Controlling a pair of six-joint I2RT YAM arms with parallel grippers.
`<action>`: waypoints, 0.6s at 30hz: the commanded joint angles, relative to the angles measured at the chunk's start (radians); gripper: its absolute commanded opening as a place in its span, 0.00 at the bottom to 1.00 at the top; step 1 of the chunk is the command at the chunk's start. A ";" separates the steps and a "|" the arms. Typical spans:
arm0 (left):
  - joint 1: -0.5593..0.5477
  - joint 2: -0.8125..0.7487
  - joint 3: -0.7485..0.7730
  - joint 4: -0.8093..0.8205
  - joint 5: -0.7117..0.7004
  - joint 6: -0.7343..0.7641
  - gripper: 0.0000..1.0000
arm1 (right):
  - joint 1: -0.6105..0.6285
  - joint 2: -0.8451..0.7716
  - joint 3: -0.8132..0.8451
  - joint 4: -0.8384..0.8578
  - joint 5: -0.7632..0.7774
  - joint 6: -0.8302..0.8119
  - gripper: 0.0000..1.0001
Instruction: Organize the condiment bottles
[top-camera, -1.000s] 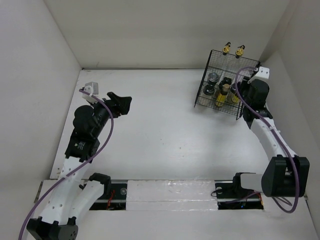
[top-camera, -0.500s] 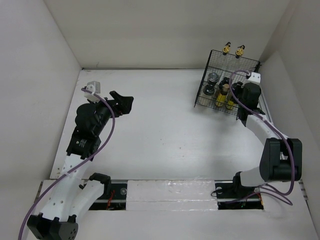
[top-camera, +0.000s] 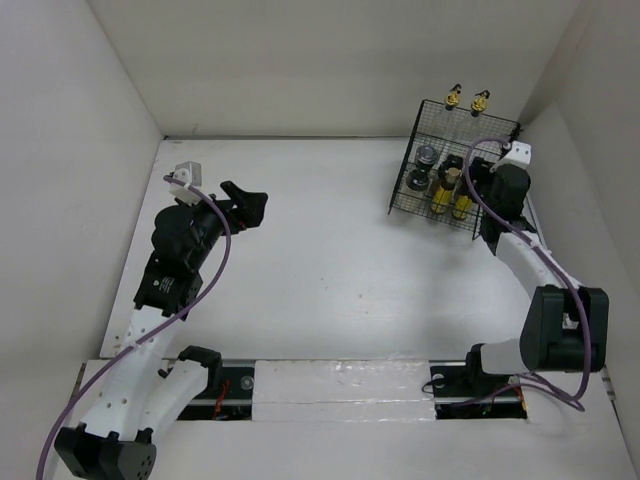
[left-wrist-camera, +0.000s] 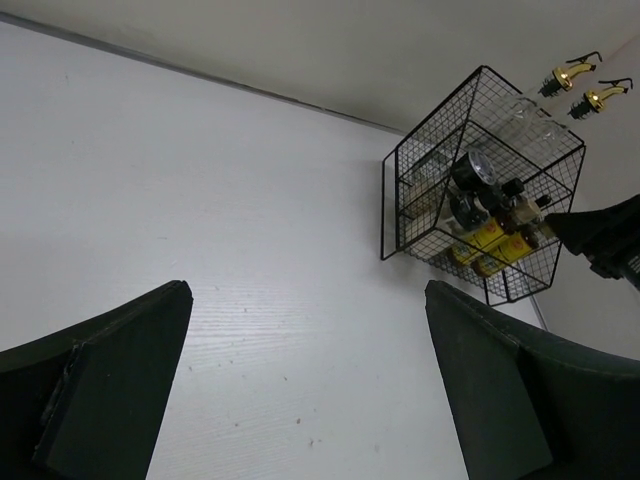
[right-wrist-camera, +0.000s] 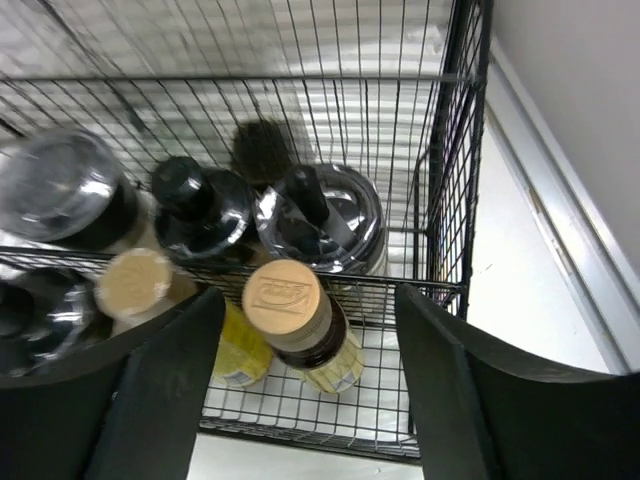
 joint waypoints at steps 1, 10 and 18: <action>-0.003 -0.015 0.025 0.022 -0.012 0.013 1.00 | -0.006 -0.124 0.038 0.039 -0.028 0.004 0.76; -0.003 -0.045 0.027 0.023 -0.023 0.013 1.00 | 0.186 -0.425 0.067 -0.010 -0.224 -0.063 1.00; -0.003 -0.116 0.018 0.042 -0.032 0.013 1.00 | 0.510 -0.513 0.069 -0.049 -0.607 -0.127 1.00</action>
